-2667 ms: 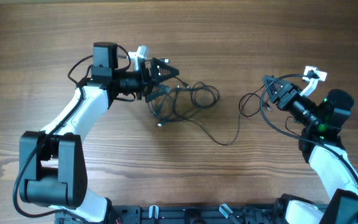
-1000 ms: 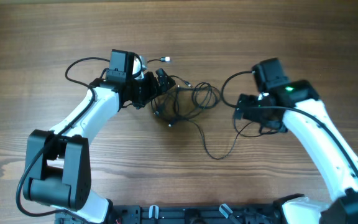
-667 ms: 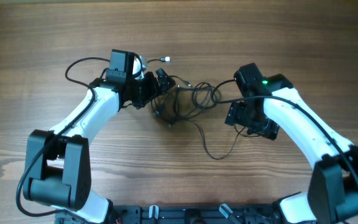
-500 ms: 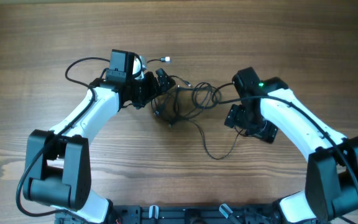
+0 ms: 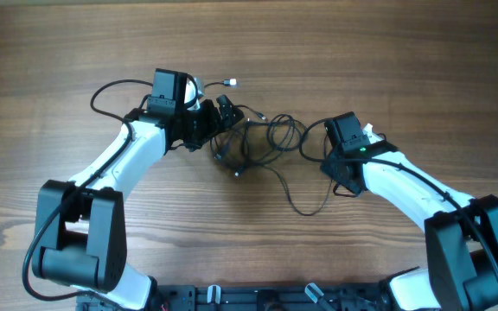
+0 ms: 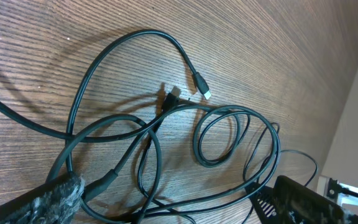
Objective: Untangle cables
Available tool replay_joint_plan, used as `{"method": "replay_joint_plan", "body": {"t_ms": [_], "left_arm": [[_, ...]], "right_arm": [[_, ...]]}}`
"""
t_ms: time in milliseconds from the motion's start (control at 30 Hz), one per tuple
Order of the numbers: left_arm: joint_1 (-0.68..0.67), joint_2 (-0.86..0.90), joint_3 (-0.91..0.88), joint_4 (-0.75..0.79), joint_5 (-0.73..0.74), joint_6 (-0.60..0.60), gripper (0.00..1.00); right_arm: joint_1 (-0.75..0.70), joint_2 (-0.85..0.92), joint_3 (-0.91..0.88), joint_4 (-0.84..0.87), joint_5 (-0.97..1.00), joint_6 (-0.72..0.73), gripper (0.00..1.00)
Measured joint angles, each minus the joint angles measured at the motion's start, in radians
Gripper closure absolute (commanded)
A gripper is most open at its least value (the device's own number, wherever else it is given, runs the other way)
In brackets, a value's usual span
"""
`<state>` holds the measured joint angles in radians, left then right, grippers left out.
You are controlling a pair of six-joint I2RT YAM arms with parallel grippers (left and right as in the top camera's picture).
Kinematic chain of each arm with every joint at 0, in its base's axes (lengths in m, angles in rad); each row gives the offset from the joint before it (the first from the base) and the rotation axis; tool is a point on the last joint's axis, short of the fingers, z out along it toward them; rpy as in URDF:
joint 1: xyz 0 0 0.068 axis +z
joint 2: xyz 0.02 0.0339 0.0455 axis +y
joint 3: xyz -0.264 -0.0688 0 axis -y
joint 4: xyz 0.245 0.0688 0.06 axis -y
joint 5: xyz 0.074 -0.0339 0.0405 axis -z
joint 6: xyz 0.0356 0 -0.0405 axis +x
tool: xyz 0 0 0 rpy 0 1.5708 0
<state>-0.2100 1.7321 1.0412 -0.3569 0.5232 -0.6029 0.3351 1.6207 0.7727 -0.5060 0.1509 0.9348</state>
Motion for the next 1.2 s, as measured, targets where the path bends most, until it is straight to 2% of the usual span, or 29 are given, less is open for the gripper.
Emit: {"method": "replay_joint_plan", "body": {"t_ms": [267, 400, 533, 733, 800, 900, 933, 1000, 1200], "left_arm": [[0.0, 0.0, 0.0, 0.0, 0.0, 0.0, 0.0], [0.0, 0.0, 0.0, 0.0, -0.002, 0.0, 0.0], [0.0, 0.0, 0.0, 0.0, -0.002, 0.0, 0.0], [0.0, 0.0, 0.0, 0.0, -0.003, 0.0, 0.0], [0.0, 0.0, 0.0, 0.0, -0.002, 0.0, 0.0], [0.0, 0.0, 0.0, 0.0, -0.003, 0.0, 0.0], [0.0, 0.0, 0.0, 0.0, -0.002, 0.0, 0.0], [0.0, 0.0, 0.0, 0.0, -0.002, 0.0, 0.0], [0.0, 0.0, 0.0, 0.0, -0.003, 0.0, 0.0]], "right_arm": [[0.0, 0.0, -0.011, 0.047, 0.006, -0.07, 0.96], [0.0, -0.022, 0.0, -0.027, -0.029, -0.135, 0.96], [0.0, -0.12, 0.061, -0.119, -0.078, -0.235, 0.96], [0.0, -0.386, 0.235, -0.151, -0.142, -0.39, 0.95], [0.0, -0.457, 0.246, -0.158, -0.143, -0.454, 0.93], [0.0, -0.487, 0.245, -0.212, -0.137, -0.581, 0.81], [0.0, -0.483, 0.245, -0.229, -0.132, -0.613, 0.82], [0.0, -0.468, 0.245, -0.253, -0.122, -0.657, 0.96], [0.0, -0.443, 0.245, -0.257, -0.033, -0.682, 0.96]]}}
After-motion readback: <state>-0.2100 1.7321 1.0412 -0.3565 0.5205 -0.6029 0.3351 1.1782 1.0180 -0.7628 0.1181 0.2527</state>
